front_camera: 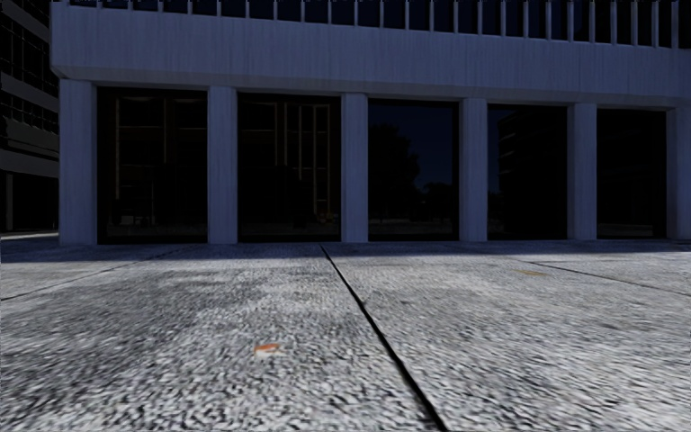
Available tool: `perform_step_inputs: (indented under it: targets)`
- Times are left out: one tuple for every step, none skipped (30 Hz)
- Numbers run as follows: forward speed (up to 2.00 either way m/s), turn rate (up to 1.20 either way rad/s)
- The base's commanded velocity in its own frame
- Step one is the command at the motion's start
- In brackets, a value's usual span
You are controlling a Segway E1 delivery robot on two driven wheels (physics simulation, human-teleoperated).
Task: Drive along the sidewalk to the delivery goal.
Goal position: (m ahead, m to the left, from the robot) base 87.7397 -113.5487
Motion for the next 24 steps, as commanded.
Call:
perform_step_inputs:
  targets:
    - [2.0, -0.53]
    - [2.0, -0.53]
    - [2.0, -0.53]
    - [2.0, -0.53]
    - [2.0, -0.53]
    - [2.0, -0.53]
    - [2.0, -0.53]
    - [2.0, -0.53]
    - [2.0, -0.53]
    - [2.0, -0.53]
    - [2.0, -0.53]
    - [2.0, -0.53]
    - [2.0, -0.53]
    - [2.0, -0.53]
    - [2.0, -0.53]
    - [2.0, -0.53]
    - [2.0, -0.53]
    - [2.0, -0.53]
    - [2.0, -0.53]
    - [2.0, -0.53]
    - [2.0, -0.53]
    - [2.0, -0.53]
    - [2.0, -0.53]
    - [2.0, -0.53]
